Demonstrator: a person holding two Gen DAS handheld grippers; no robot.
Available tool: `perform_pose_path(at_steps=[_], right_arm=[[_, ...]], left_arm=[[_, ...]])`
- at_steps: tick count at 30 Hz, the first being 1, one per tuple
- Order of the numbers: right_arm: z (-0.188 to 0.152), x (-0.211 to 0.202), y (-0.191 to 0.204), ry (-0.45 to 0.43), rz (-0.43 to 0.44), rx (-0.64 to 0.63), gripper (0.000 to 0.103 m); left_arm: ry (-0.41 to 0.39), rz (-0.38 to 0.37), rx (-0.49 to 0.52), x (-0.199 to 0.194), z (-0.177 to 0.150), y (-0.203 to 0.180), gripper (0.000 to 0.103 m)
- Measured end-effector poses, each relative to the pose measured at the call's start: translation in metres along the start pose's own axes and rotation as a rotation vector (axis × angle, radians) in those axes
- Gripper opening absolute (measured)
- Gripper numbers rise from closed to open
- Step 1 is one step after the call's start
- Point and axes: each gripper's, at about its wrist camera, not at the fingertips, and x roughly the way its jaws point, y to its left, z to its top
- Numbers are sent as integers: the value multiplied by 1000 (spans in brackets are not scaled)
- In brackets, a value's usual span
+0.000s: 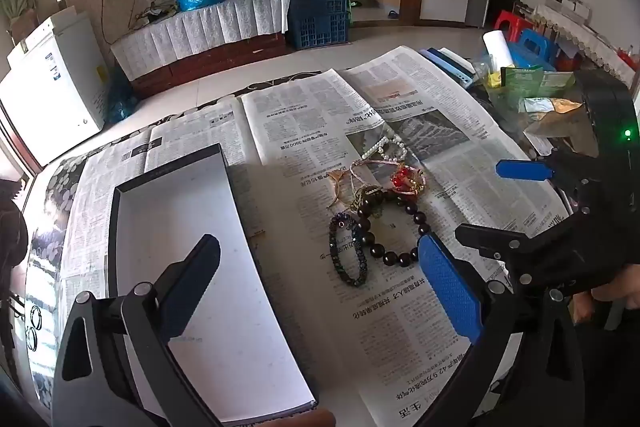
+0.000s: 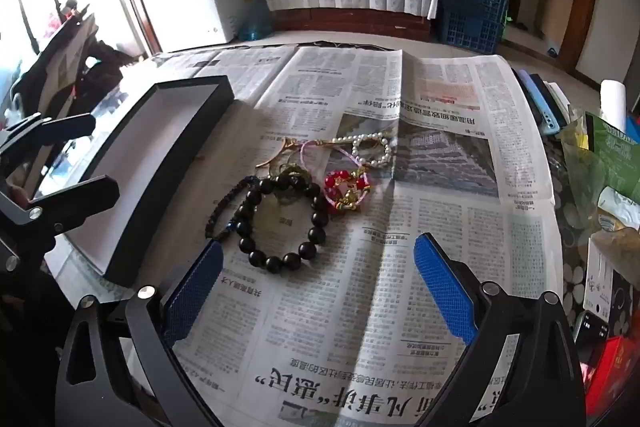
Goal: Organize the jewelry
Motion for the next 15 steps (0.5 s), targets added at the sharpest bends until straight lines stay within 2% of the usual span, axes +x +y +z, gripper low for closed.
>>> perform_pose_path(at_steps=[15], right_arm=[[-1,3,1,-4,-2,0,98]], left_arm=[[19,-7,1,7,-4,3,98]])
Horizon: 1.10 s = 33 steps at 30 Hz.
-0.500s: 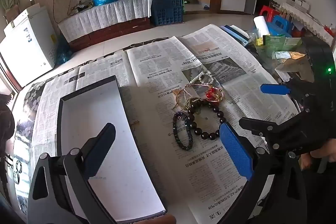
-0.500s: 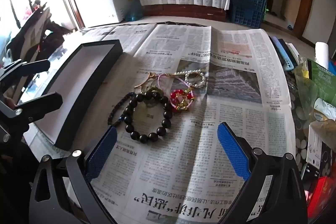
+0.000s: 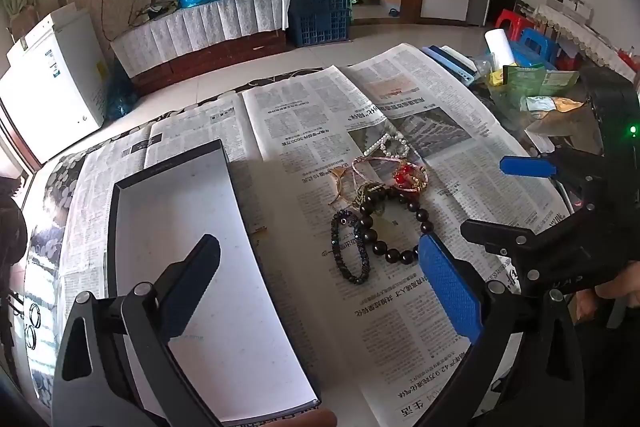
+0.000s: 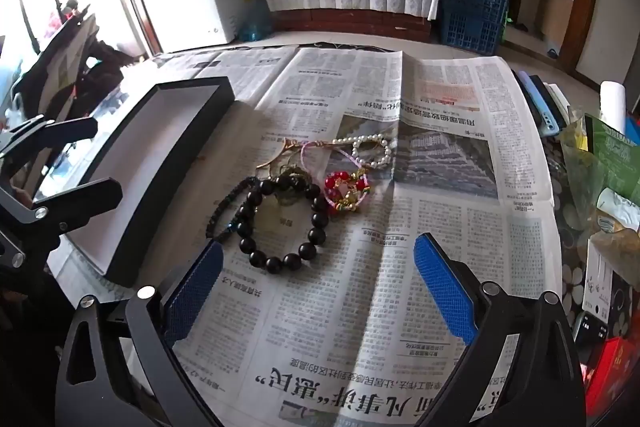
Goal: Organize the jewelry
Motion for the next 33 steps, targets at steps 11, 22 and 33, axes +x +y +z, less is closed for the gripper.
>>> perform_pose_path(at_steps=[11,22,33], right_arm=[[1,-4,-1,-2,-1,2,98],[1,-5,-1,-2,1,2,98],[1,-4,-1,-1,2,0,98]], left_arm=[[5,3,-1,-1,-1,1,98],[8,4,-3,-1,-1,3,98],[10,4,-2,1,-3,4,98]])
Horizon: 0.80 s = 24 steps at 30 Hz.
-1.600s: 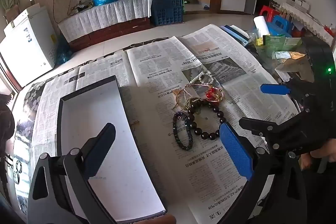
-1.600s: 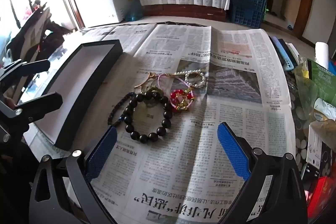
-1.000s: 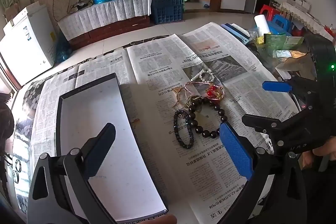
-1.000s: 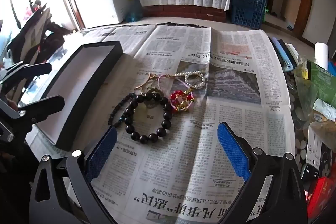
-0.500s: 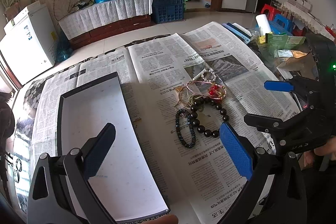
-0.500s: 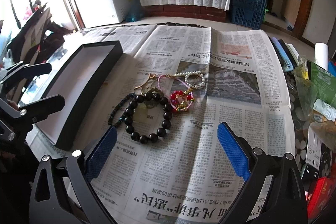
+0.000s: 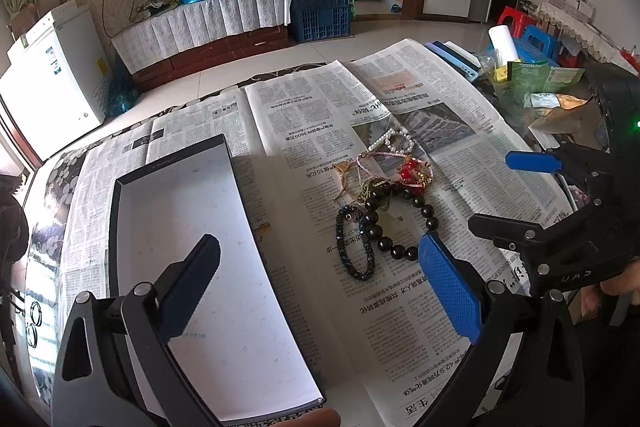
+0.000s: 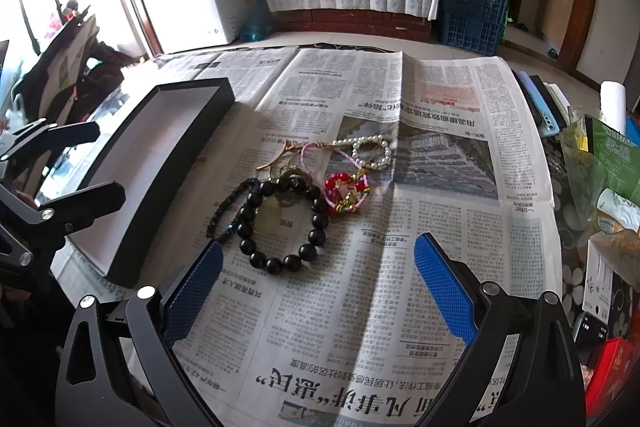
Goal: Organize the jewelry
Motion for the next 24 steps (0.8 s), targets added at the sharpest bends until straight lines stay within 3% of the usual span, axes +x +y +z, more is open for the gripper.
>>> perform_pose_path(at_steps=[19,24], right_arm=[[0,0,-1,1,2,1,98],[0,1,-2,2,-7,1,98]], left_arm=[[24,-4,0,3,0,1,98],[36,-52,14,6,-1,0,98]])
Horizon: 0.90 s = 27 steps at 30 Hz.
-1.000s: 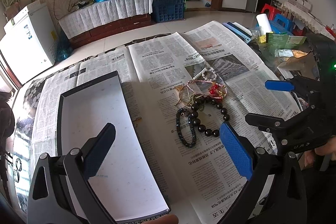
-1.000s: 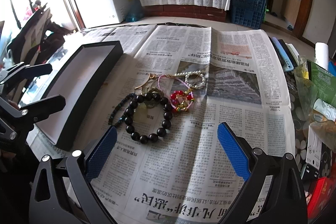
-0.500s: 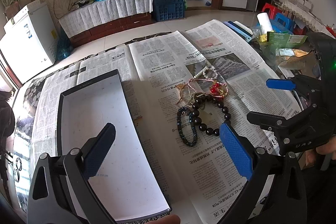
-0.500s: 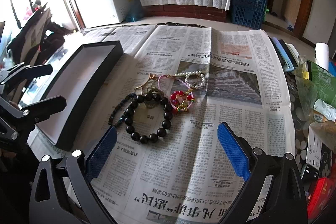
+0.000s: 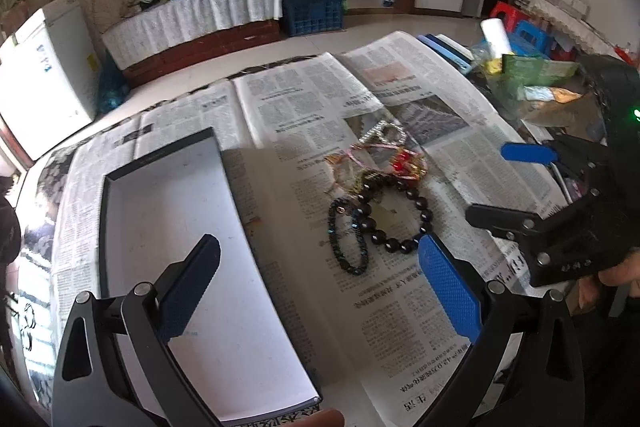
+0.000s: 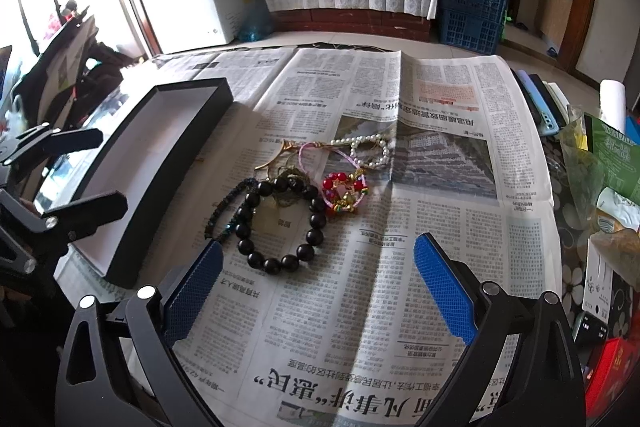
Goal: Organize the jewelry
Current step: 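Lower the left tool onto the black bead bracelet and close it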
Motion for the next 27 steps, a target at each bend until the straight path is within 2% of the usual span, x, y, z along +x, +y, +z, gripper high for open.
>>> perform_pose_path(at_steps=[7,8,10,12,14,17,20,22,26,27], right_arm=[[-2,5,-10,17,-40,-16,98],[-2,4,-13,17,-43,-10,98],[-2,3,-18,14,-47,5,98],[-2,3,-21,13,-45,15,98],[-2,2,-22,11,-42,19,98],[-1,2,-21,13,-38,11,98],[-1,2,-20,19,-39,0,98],[-2,4,-20,29,-43,-7,98],[-5,6,-21,42,-44,-8,98],[-6,7,-21,44,-45,-7,98]], left_arm=[[51,-87,43,17,-4,-2,96],[90,-86,47,24,-5,-2,94],[145,-103,49,38,-7,-2,76],[177,-87,75,49,-11,-4,68],[189,-92,91,57,-12,-5,68],[206,-166,43,66,-7,-4,68],[189,-185,35,70,-1,-10,67],[177,-174,67,73,3,-20,56],[195,-177,84,89,12,-30,45],[199,-176,81,93,14,-29,39]])
